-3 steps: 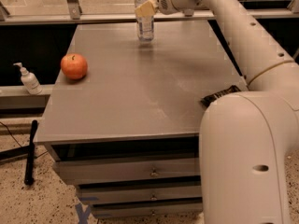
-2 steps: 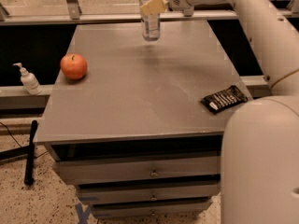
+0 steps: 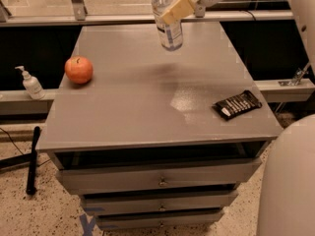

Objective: Knock blue plastic bottle over

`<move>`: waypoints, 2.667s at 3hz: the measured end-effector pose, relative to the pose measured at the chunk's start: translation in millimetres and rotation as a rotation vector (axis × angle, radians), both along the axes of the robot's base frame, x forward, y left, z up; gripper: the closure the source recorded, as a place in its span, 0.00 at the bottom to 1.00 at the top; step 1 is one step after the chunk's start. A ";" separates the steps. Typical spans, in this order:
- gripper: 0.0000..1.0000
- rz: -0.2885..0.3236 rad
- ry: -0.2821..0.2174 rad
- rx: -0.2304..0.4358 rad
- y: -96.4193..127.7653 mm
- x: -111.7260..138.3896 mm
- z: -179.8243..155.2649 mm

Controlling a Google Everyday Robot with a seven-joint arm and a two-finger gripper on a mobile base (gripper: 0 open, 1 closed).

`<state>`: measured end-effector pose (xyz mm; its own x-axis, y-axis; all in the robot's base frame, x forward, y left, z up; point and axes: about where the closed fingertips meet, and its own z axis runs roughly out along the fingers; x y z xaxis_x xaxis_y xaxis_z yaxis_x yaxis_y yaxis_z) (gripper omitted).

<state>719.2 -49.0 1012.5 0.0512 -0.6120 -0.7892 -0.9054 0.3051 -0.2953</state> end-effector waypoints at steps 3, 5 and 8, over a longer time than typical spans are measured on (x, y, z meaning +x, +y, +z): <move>1.00 0.563 0.008 -0.855 -0.6 -131.6 -95.6; 0.82 0.714 0.015 -1.077 23.7 -158.3 -139.7; 0.13 0.719 0.085 -0.962 56.1 -152.2 -142.9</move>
Offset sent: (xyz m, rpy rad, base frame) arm -0.1644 -0.0330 -0.1155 -1.1000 0.0864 0.6924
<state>567.0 7.1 869.5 0.5920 -0.8048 -0.0430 -0.8057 -0.5897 -0.0563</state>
